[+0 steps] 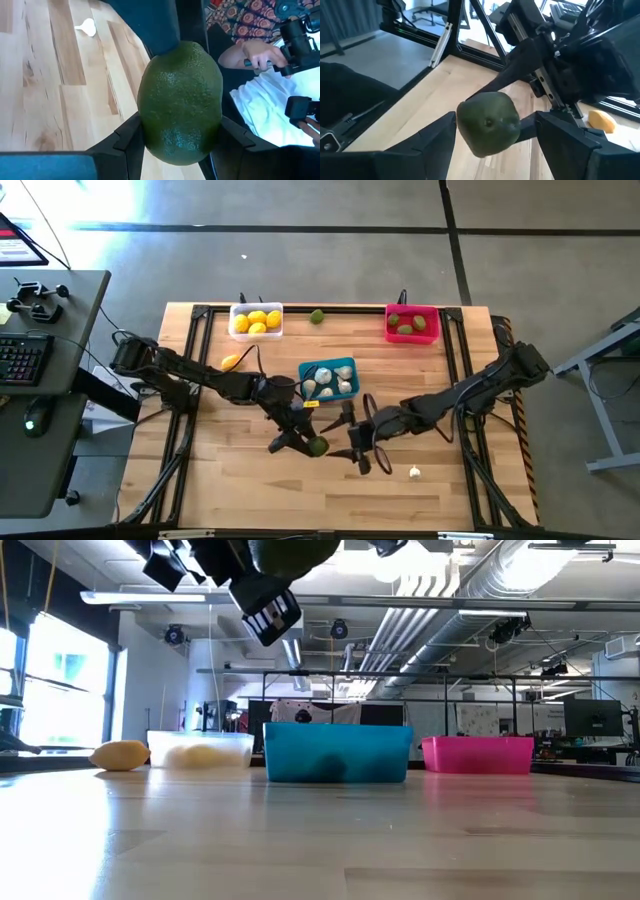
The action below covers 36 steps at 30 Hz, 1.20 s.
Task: Sort produce into baskets
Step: Put the green lime into the pink bin
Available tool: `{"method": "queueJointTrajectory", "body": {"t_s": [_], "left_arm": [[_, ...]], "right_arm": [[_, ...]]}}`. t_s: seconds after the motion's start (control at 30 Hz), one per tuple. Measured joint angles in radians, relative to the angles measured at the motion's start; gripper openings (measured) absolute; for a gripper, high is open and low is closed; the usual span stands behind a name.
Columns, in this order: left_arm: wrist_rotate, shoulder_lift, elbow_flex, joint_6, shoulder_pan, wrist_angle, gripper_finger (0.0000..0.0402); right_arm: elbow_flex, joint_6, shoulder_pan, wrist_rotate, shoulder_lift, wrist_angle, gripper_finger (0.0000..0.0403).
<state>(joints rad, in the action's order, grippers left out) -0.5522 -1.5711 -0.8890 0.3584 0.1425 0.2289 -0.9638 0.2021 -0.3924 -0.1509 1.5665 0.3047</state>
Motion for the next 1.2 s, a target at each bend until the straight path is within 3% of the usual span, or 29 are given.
{"method": "queueJointTrajectory", "body": {"t_s": [0.53, 0.83, 1.0, 1.2], "left_arm": [[0.002, 0.0, 0.0, 0.051, -0.003, 0.061, 0.0154], [-0.001, 0.001, -0.001, 0.049, -0.01, 0.048, 0.0154], [0.054, 0.001, -0.002, -0.061, -0.009, 0.023, 0.0206], [0.198, 0.007, -0.007, -0.255, -0.01, -0.05, 0.0261]], "right_arm": [[0.0, -0.002, 0.021, 0.061, 0.07, 0.075, 0.0256], [0.0, 0.006, 0.021, 0.06, 0.07, 0.099, 0.018], [-0.017, 0.043, 0.021, 0.048, 0.056, 0.033, 0.016], [-0.023, 0.067, 0.021, -0.008, -0.021, -0.086, 0.0158]]}}
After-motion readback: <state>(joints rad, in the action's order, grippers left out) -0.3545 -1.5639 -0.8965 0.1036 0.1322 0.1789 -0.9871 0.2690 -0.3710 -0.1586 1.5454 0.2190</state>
